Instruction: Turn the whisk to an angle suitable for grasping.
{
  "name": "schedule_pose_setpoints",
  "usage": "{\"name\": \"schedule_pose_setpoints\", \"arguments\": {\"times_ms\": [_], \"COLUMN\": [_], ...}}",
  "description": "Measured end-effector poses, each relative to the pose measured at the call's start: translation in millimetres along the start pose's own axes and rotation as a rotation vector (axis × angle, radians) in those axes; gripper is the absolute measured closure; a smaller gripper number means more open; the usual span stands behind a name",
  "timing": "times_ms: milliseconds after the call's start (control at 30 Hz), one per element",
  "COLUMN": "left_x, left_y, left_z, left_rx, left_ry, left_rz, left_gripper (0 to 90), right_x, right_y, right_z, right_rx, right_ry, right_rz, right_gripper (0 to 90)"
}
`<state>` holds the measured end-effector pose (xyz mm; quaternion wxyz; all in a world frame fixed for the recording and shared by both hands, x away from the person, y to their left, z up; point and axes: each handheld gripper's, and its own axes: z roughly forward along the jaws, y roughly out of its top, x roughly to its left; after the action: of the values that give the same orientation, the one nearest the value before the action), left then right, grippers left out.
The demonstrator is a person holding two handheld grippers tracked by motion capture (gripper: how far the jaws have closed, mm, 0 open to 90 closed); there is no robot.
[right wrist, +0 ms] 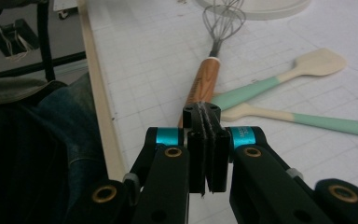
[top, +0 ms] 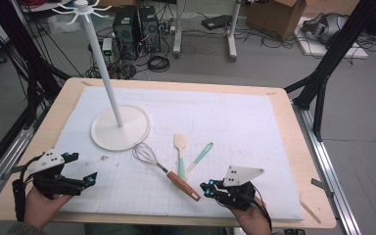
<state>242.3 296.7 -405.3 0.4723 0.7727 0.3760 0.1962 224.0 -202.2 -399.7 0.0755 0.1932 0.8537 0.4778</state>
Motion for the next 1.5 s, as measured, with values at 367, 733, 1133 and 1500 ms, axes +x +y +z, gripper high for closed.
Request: {"name": "schedule_pose_setpoints", "arguments": {"times_ms": [367, 733, 1133, 1500], "left_x": [-1.0, -2.1, -2.1, -2.3], "left_y": [1.1, 1.8, 1.4, 1.3], "left_z": [2.7, 5.7, 5.2, 6.2], "left_rx": [0.002, 0.006, 0.008, 0.009], "left_ry": [-0.005, -0.01, -0.011, -0.018], "left_rz": [0.005, 0.012, 0.014, 0.013], "left_gripper": [1.7, 1.7, 1.7, 1.7], "right_x": [9.9, 12.4, 13.9, 13.9], "right_y": [-2.3, -6.3, -10.4, -13.6], "right_z": [5.4, 9.3, 22.5, 29.7], "right_rx": [0.025, 0.055, 0.119, 0.166], "right_ry": [0.061, 0.084, 0.12, 0.144], "right_rz": [-0.017, -0.013, -0.042, -0.08], "right_gripper": [89.0, 89.1, 89.1, 89.1]}}
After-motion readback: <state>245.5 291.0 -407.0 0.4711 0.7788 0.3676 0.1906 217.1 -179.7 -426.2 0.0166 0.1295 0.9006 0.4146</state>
